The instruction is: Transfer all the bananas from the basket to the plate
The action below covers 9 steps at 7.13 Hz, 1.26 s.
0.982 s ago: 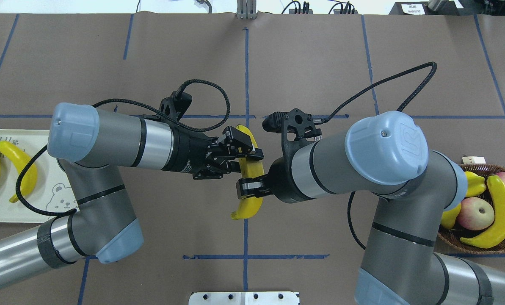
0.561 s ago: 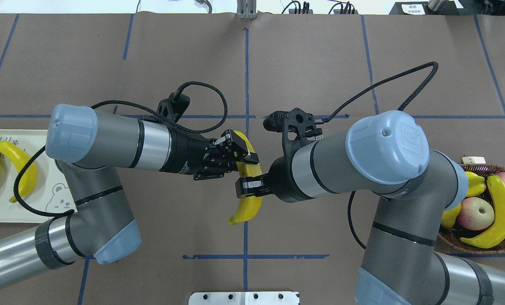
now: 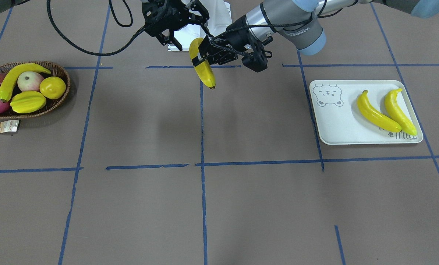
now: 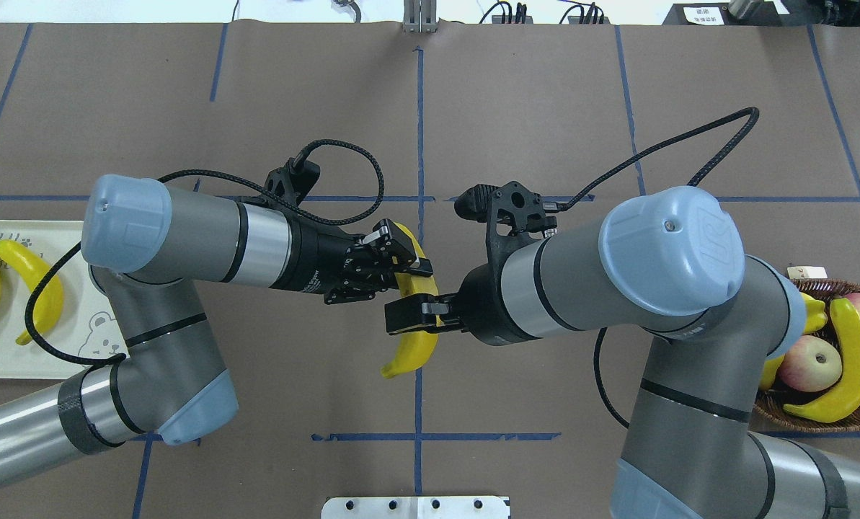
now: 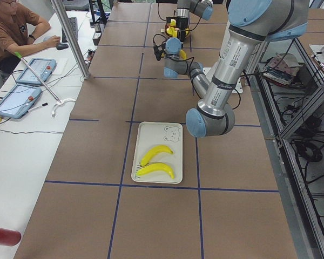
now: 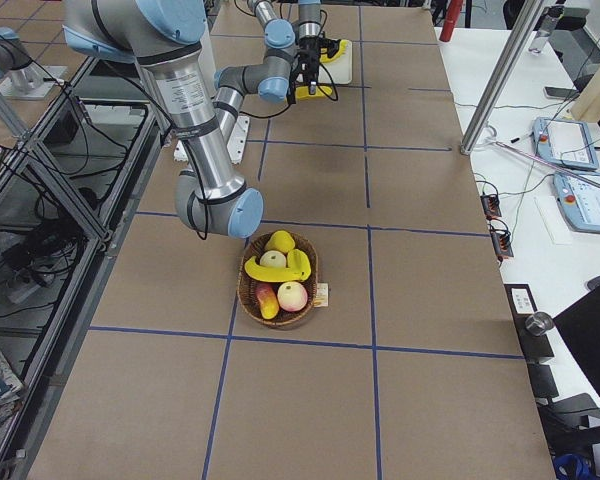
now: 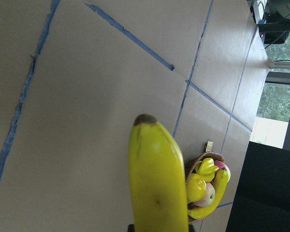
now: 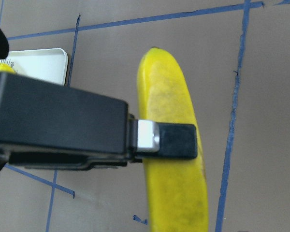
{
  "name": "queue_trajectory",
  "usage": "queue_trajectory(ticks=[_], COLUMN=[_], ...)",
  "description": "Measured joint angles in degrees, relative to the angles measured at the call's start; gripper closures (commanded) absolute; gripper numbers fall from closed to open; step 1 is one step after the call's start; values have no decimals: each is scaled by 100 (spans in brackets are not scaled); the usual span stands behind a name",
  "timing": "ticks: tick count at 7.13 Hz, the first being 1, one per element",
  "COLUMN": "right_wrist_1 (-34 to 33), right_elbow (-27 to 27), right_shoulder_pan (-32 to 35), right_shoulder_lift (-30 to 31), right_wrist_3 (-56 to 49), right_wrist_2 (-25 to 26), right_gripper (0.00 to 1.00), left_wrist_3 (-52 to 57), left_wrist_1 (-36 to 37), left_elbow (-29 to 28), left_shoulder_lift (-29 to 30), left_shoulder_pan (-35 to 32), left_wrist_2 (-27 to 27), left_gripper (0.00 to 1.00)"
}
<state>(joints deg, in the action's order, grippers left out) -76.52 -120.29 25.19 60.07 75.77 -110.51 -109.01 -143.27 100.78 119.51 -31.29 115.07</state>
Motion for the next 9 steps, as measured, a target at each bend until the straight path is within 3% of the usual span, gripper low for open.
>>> queue_trajectory(ticks=[2, 5, 7, 9], right_wrist_1=[1, -3, -3, -3], right_elbow=[-61, -99, -107, -108], right_shoulder_pan=[15, 53, 81, 141], right_shoulder_lift=[37, 87, 136, 275], right_wrist_3=[64, 77, 78, 69], right_wrist_2=[42, 66, 70, 71], right_gripper=[0, 0, 0, 0], left_wrist_3=[358, 2115, 3252, 3901], left_wrist_1=[1189, 3504, 3922, 3959], left_elbow=[62, 890, 1131, 1118], left_shoulder_lift=[-156, -944, -1966, -2580], left_shoulder_pan=[-271, -769, -1108, -1430], left_wrist_2=[24, 39, -12, -18], left_gripper=[100, 100, 100, 100])
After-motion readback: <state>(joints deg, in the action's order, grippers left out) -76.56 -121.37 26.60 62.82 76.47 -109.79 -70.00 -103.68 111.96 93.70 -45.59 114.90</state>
